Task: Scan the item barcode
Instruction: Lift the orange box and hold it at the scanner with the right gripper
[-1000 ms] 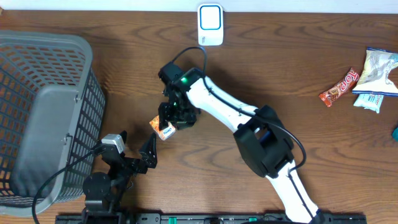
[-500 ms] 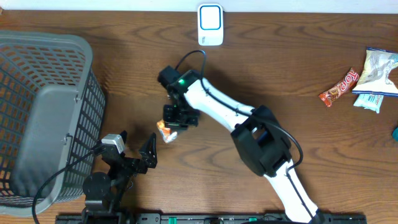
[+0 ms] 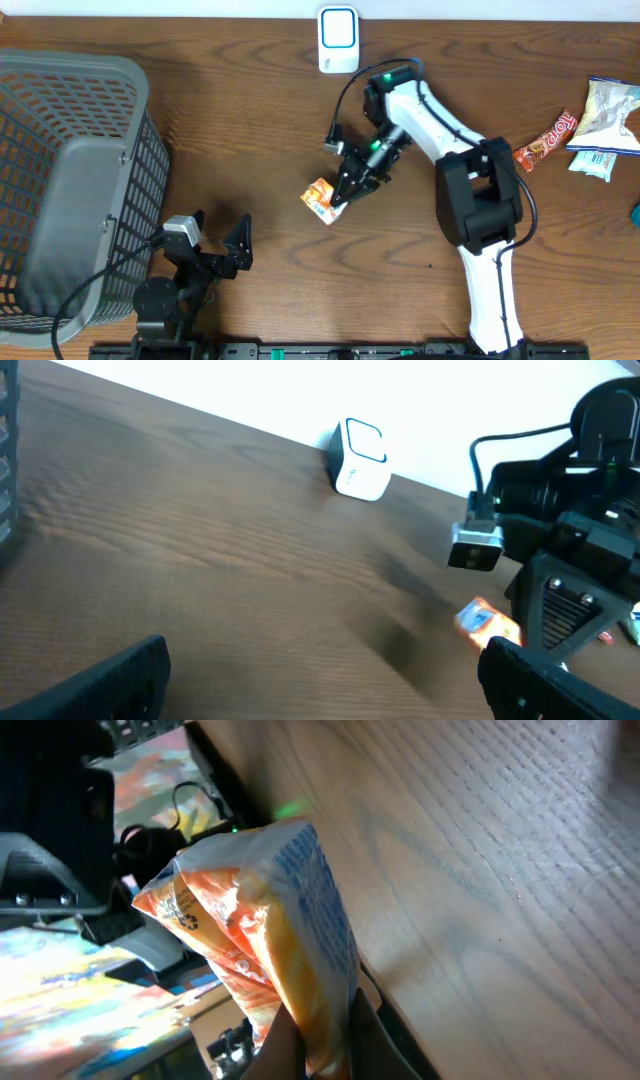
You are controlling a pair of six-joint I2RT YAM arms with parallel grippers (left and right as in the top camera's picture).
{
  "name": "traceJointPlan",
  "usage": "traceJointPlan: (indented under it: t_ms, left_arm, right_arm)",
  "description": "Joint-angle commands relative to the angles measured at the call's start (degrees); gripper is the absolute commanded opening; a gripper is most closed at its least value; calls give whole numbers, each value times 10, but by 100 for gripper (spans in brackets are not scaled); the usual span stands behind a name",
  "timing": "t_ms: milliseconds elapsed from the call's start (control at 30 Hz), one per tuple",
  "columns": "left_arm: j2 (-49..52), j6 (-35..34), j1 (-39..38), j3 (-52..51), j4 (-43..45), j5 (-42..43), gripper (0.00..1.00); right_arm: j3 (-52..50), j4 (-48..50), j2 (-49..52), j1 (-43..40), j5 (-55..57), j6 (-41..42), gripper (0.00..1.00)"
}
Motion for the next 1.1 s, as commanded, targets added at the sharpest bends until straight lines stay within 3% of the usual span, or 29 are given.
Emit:
traceJointPlan:
  t_ms: [0, 300, 667, 867, 1067]
  left_arm:
    - [0, -3, -1, -8, -4, -3, 98]
    - [0, -3, -1, -8, -4, -3, 98]
    - [0, -3, -1, -8, -4, -3, 98]
    - [0, -3, -1, -8, -4, -3, 98]
    - [0, -3, -1, -8, -4, -3, 98]
  right_arm:
    - [-24, -1, -20, -3, -17, -58, 1]
    - [-113, -1, -47, -30, -15, -96, 1]
    - [-56, 30, -129, -71, 8, -109, 2]
    - [-30, 258, -186, -70, 140, -21, 2]
    - [-30, 531, -165, -35, 420, 9, 1]
